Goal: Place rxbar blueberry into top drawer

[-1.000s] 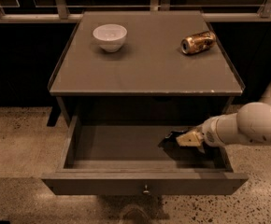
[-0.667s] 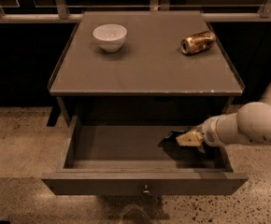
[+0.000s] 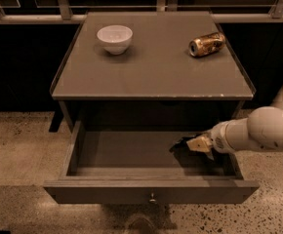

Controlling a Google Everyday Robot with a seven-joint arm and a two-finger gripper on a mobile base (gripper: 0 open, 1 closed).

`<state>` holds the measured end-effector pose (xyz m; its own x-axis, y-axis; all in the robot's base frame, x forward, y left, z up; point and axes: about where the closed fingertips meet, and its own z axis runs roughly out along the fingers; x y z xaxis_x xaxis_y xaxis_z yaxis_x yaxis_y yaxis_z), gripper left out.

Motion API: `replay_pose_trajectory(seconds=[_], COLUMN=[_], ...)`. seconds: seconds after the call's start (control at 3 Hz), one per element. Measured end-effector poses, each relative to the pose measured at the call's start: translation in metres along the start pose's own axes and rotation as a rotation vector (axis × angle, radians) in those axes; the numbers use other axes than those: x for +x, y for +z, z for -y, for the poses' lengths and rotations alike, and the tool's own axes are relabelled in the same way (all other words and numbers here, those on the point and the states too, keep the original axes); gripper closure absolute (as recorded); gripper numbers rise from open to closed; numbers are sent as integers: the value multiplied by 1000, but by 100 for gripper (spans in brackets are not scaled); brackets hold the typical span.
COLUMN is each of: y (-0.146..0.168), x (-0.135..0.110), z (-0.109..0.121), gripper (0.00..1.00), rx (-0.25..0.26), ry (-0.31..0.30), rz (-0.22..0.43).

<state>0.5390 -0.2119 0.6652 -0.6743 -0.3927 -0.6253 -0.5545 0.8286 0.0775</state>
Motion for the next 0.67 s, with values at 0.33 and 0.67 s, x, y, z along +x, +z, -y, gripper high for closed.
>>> replay_pose_trajectory(seconds=[0.33,0.67], y=[0,0], x=[0,0], z=[0,0], gripper=[11,0], rx=[0,0], ry=[0,0], rz=[0,0])
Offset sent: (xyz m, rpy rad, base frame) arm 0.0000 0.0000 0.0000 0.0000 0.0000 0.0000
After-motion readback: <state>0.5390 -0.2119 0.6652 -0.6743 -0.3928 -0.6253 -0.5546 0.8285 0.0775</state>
